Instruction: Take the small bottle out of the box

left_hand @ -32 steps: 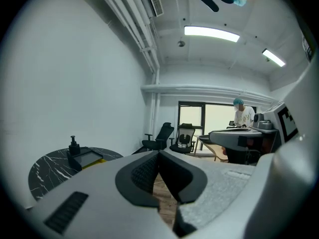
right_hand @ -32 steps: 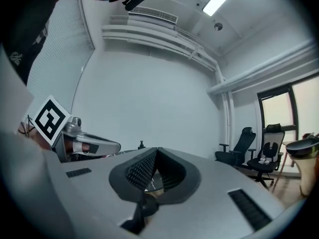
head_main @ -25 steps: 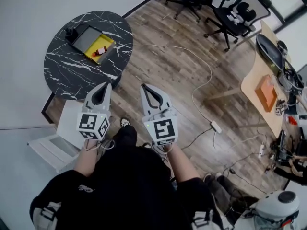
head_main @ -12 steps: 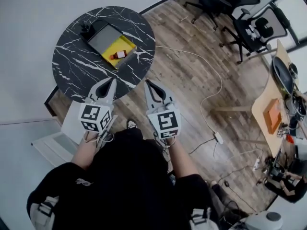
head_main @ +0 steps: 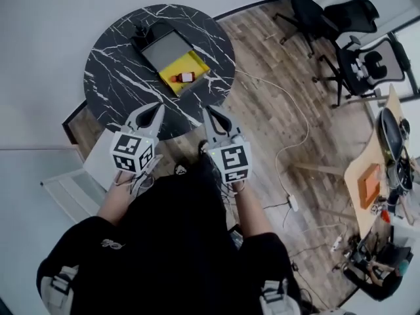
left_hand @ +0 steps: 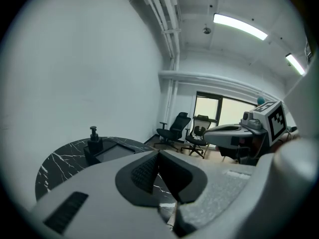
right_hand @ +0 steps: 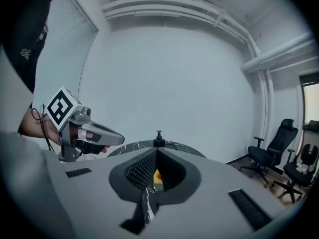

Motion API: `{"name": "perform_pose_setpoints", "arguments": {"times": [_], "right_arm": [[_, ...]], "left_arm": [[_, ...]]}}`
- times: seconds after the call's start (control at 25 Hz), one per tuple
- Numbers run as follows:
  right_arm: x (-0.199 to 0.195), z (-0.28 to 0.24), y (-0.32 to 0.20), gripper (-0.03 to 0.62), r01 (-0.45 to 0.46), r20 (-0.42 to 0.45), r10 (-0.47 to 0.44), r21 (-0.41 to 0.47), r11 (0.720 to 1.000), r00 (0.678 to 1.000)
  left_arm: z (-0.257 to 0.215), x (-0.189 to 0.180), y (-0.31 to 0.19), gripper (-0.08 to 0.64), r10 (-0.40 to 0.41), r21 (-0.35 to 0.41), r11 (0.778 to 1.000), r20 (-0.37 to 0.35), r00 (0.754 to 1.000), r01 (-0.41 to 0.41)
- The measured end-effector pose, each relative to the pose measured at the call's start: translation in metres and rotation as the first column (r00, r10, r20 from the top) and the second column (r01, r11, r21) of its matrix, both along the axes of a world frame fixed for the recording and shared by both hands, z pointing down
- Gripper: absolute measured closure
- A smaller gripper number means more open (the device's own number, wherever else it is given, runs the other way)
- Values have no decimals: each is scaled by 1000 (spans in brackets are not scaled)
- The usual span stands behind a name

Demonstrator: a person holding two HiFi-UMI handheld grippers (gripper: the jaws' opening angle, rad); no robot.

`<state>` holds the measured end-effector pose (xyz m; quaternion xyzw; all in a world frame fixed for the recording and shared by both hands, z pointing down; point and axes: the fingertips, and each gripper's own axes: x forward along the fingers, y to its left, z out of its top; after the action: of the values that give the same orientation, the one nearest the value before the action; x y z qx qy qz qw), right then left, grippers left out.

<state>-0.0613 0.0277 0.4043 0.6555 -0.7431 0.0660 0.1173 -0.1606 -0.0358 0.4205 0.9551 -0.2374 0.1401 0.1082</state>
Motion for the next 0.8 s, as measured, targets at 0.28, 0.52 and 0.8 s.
{"name": "perform_pose_setpoints", "arguments": {"times": [0.28, 0.52, 0.8], "right_arm": [[4, 18, -29, 595, 61, 37, -60, -30, 998, 998], [23, 42, -62, 595, 114, 49, -110, -89, 990, 993], [49, 74, -99, 597, 167, 96, -155, -132, 977, 983]], "left_arm": [[26, 5, -18, 561, 4, -55, 998, 52, 999, -1], [45, 34, -47, 561, -3, -58, 998, 118, 993, 10], [82, 65, -79, 561, 36, -75, 997, 255, 966, -17]]}}
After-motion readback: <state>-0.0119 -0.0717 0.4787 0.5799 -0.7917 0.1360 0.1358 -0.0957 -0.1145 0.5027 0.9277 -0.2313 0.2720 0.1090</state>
